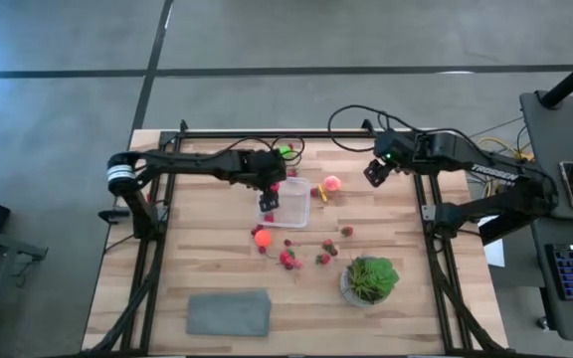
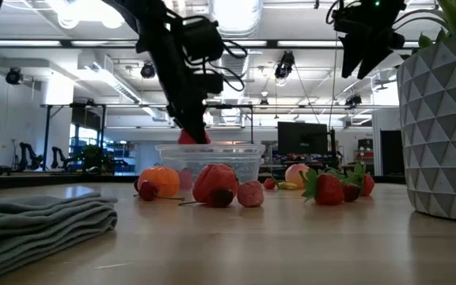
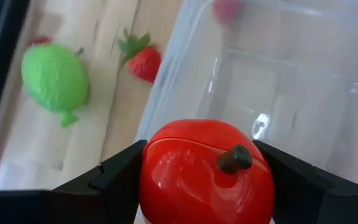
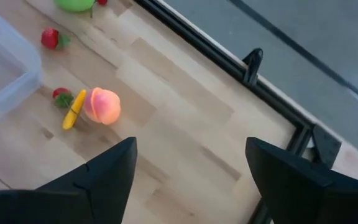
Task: Pick and placing Produce into tupperware
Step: Put the red apple into the transparent bin, then put the pink peach into the transparent bin
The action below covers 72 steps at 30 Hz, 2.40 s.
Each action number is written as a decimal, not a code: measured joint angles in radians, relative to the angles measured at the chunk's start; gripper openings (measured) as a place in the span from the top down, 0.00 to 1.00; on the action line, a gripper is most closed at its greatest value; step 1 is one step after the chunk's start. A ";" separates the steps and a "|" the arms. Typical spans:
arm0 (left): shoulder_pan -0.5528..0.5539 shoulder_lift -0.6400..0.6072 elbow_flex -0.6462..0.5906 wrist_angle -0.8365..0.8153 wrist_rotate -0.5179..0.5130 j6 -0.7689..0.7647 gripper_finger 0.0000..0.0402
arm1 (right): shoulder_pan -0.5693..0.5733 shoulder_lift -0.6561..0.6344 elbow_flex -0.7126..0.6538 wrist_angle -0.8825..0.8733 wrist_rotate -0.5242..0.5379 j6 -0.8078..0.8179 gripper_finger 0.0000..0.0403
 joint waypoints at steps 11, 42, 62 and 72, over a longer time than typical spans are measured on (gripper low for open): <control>-0.002 0.017 -0.005 0.004 0.025 0.000 0.21 | 0.001 0.083 -0.008 0.160 0.008 0.031 0.20; 0.115 -0.591 -0.021 -0.158 0.226 -0.574 0.16 | -0.059 0.484 -0.084 0.491 -0.386 -0.395 0.18; 0.116 -0.677 -0.217 -0.245 0.167 -0.568 0.16 | -0.094 0.485 -0.242 0.633 -0.251 -0.536 0.18; 0.117 -0.637 -0.236 -0.242 0.143 -0.471 0.16 | -0.093 0.571 -0.196 0.656 -0.311 -0.560 0.18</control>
